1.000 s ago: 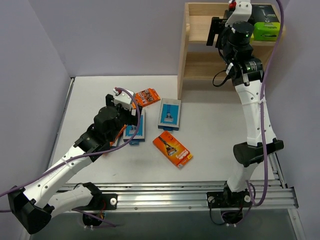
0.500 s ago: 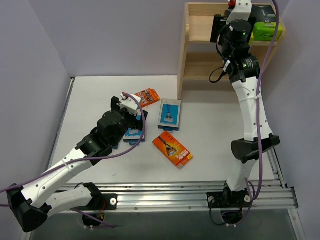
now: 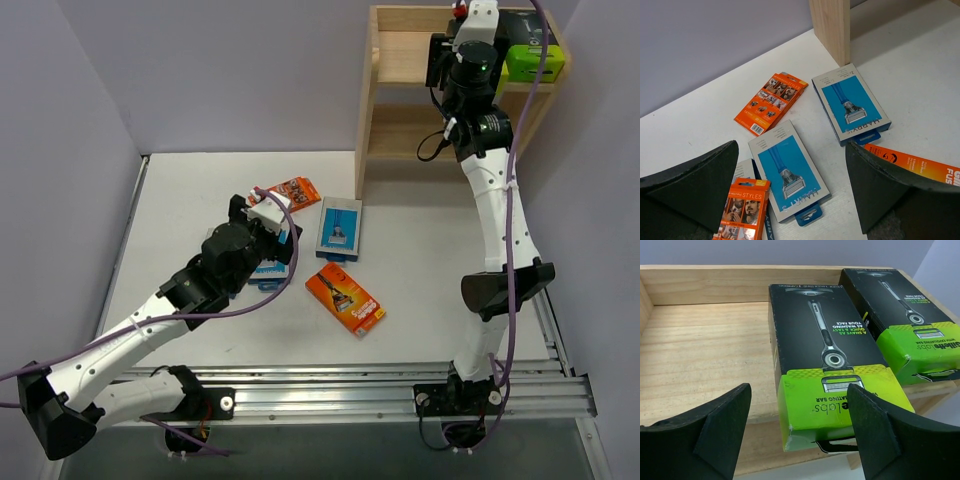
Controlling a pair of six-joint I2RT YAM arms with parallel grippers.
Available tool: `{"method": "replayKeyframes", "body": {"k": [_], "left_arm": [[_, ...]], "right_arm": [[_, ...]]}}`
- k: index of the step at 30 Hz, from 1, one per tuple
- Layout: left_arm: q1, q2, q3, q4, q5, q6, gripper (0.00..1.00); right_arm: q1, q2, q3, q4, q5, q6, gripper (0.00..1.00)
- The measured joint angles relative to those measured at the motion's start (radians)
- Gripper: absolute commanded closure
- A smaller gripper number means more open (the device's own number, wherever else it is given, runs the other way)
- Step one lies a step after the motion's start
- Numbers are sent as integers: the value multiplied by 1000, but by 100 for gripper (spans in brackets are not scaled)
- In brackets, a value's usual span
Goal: Place and organize the shaving razors onto the shelf
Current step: Place the shaving razor onto shelf
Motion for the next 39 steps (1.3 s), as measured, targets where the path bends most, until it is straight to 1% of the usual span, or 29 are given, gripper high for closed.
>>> {"method": "replayKeyframes", "body": {"k": [9, 17, 26, 39], "left_arm": [[-9, 32, 0, 0, 1, 1, 3], [-9, 58, 0, 0, 2, 2, 3], [-14, 78, 0, -1, 3, 2, 3], [-33, 106, 0, -1, 6, 4, 3]], "right_arm": [[0, 26, -3, 47, 56, -74, 31], [0, 50, -3, 98, 108, -120, 37], [3, 89, 24, 146, 180, -119, 40], [22, 145, 61, 234, 290, -114, 40]]}}
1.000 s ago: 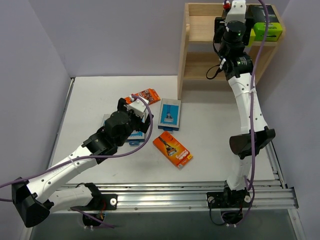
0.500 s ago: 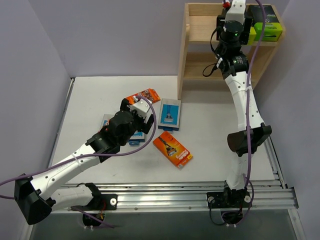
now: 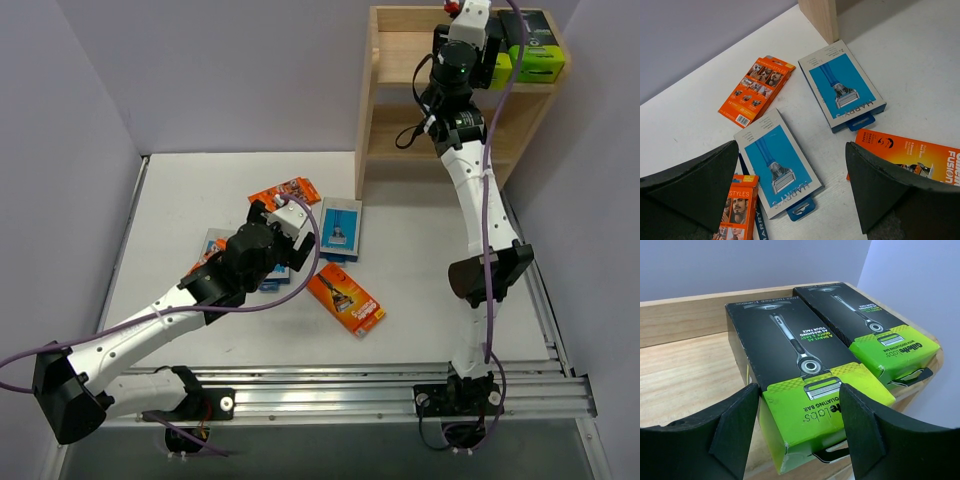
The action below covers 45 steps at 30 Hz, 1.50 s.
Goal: Place and organize the shaving razors onto the shelf
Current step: Place the shaving razor onto shelf
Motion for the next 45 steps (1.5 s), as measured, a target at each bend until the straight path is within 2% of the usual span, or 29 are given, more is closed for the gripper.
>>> {"method": "replayKeyframes", "body": {"k": [9, 21, 35, 40, 45], "left_arm": [[0, 21, 0, 0, 0, 1, 3], [0, 79, 0, -1, 0, 5, 3], [3, 101, 0, -8, 0, 5, 3], [3, 101, 0, -8, -1, 5, 3], [6, 101, 2, -16, -1, 4, 3]], "right_arm": [[-5, 31, 24, 39, 22, -7, 40], [-54, 31, 10, 61, -91, 12, 38], [-67, 42, 21, 68, -125, 19, 37], [-72, 48, 24, 77, -133, 21, 32], [-79, 53, 31, 78, -146, 29, 16]]}}
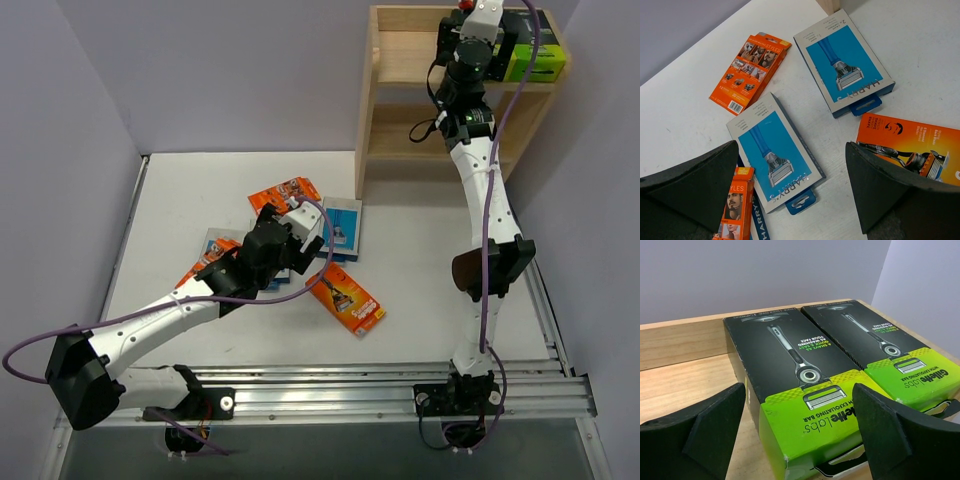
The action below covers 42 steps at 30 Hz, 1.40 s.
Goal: Place and organize the shaving razors onto the shelf
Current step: Place the shaving razor onto shelf
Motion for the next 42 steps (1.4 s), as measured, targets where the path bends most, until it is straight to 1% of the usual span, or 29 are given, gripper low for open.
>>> {"method": "replayKeyframes", "body": {"k": [2, 7, 11, 12, 13, 14, 16, 29, 38, 42], "left_arm": [[2, 0, 1, 0, 0, 0, 3], [2, 0, 2, -7, 0, -1, 3], [2, 0, 7, -18, 0, -1, 3], [2, 0, 9, -19, 0, -1, 3], [3, 0, 12, -23, 0, -1, 1], [4, 0, 15, -26, 0, -1, 5], [6, 0, 23, -32, 0, -8, 6], [24, -15, 36, -52, -11, -27, 6], [28, -39, 36, -51, -47, -32, 6], [28, -48, 36, -51, -57, -31, 6]], "right_arm": [[0, 0, 0, -1, -3, 2, 12], [0, 0, 0, -4, -11, 5, 7], [0, -8, -7, -7, -22, 13, 0], [0, -10, -11, -7, -25, 15, 0], [1, -13, -14, -7, -26, 16, 0], [1, -14, -15, -8, -27, 17, 0], [2, -18, -18, -10, -27, 18, 0], [22, -58, -43, -66, -20, 21, 0], [37, -213, -227, -81, -40, 55, 0], [42, -232, -233, -105, -40, 66, 0]]}}
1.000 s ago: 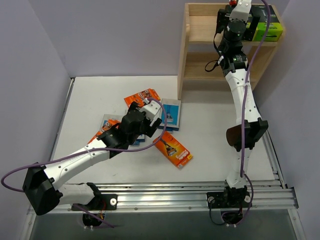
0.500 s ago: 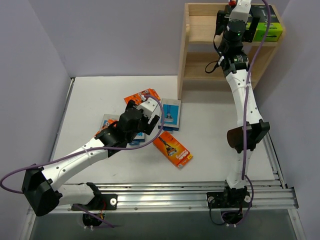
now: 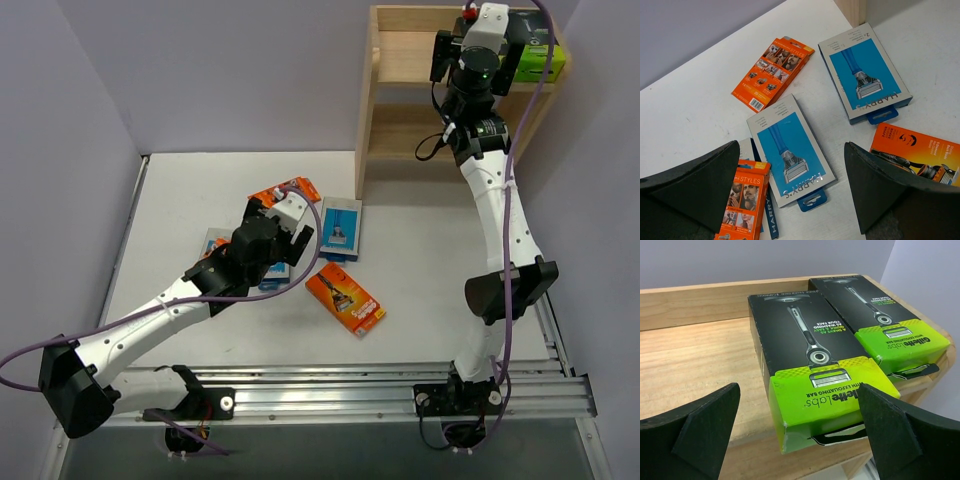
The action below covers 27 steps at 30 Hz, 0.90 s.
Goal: Place and organize the shaving razors onto the shelf
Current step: Place the shaving razor onto shelf
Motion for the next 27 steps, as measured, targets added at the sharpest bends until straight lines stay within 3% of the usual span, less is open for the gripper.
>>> {"method": "replayKeyframes", "body": {"k": [18, 27], "left_arm": [[8, -15, 0, 0, -41, 27, 6], [8, 28, 0, -1, -39, 27, 6]], "right_arm": [[-39, 75, 121, -72, -1, -11, 8], [-56, 156, 214, -55, -7, -43, 22]]}}
